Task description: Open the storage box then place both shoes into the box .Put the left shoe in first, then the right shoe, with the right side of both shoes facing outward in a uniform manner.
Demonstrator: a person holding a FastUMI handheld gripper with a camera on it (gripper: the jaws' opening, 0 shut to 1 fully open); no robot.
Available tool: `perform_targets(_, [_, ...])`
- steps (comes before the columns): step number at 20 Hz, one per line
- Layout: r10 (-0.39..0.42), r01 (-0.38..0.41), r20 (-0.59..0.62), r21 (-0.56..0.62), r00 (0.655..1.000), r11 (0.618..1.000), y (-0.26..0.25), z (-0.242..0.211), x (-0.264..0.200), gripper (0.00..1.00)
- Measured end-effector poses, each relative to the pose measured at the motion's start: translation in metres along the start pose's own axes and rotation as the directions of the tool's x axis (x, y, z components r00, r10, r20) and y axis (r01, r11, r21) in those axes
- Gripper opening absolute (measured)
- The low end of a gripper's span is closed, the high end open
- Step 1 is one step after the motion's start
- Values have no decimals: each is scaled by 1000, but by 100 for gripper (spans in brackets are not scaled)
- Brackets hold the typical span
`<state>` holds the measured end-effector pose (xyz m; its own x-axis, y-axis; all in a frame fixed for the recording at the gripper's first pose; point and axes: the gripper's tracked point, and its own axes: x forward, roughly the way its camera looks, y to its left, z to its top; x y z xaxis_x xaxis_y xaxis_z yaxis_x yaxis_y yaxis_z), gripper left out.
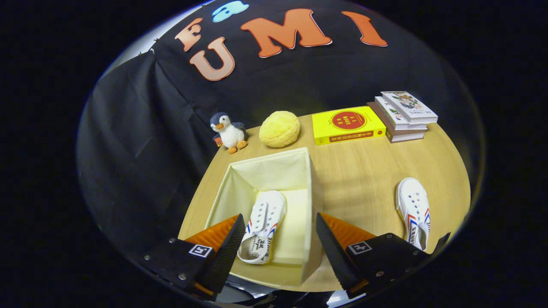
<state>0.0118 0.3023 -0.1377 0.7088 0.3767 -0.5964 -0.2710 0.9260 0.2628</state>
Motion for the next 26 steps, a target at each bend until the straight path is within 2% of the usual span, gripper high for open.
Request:
perform_targets(4, [-80,80,9,13,997,997,-65,2,-19,99])
perform_targets(9, [-134,134,-5,101,991,986,-141,-4,-34,99])
perform_targets(12, [-217,220,-36,108,975,969,-192,-17,-42,98])
perform_targets(17, [-275,285,-93,122,957,951,-251,-42,-38,96])
perform_targets(19, [-283,297,-122,118,951,948,-267,-53,-33,93])
perform_targets(22, [-291,312,-185,92,939,946,-285,-73,-21,82])
perform_targets(26, [-286,305,-237,50,929,951,-293,-91,-4,72])
